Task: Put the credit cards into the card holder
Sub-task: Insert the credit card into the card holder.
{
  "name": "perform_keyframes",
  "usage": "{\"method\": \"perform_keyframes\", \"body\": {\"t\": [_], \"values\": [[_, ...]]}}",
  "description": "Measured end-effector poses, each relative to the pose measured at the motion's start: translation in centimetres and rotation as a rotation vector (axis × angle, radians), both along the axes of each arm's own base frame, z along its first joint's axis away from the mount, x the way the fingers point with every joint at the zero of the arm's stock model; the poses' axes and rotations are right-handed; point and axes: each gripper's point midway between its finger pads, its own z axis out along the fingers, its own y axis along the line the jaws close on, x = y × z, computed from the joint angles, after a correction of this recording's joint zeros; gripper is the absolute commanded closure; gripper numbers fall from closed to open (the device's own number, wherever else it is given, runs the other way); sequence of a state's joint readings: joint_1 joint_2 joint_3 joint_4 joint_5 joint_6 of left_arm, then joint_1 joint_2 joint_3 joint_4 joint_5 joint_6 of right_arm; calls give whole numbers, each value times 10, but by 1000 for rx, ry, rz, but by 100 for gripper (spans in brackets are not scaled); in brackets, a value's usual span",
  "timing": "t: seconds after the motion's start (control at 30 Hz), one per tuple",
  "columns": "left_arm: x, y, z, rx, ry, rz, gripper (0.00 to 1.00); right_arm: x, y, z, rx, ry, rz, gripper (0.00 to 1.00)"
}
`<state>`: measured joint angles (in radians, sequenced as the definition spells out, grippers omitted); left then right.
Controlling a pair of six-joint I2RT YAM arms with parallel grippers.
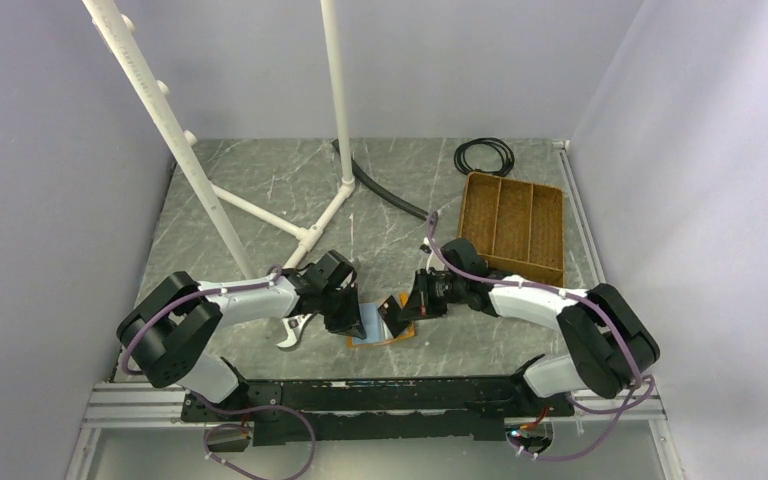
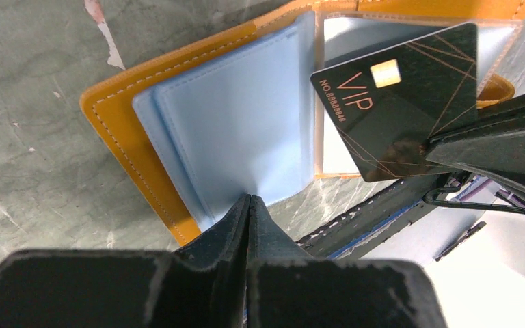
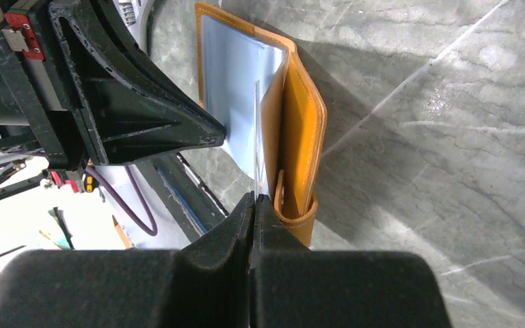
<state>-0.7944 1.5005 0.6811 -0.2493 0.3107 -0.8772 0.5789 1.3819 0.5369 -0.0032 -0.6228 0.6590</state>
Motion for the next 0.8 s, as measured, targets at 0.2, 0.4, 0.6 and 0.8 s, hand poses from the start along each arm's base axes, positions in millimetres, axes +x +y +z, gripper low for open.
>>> {"method": "perform_keyframes", "body": {"t": [0.2,0.4,0.6,0.8], "values": [[0,0,0,0,1,0,93,-2,2,-10,2,40,-1,100],[0,0,0,-1,1,-1,94,-1,6,-9,28,44,5,100],[-1,-1,0,-3,4,-3,95,1,13,-16,54,58,-5,100],[-1,-1,0,-4,4,-3,97,4,18,-18,94,26,-22,100]]}}
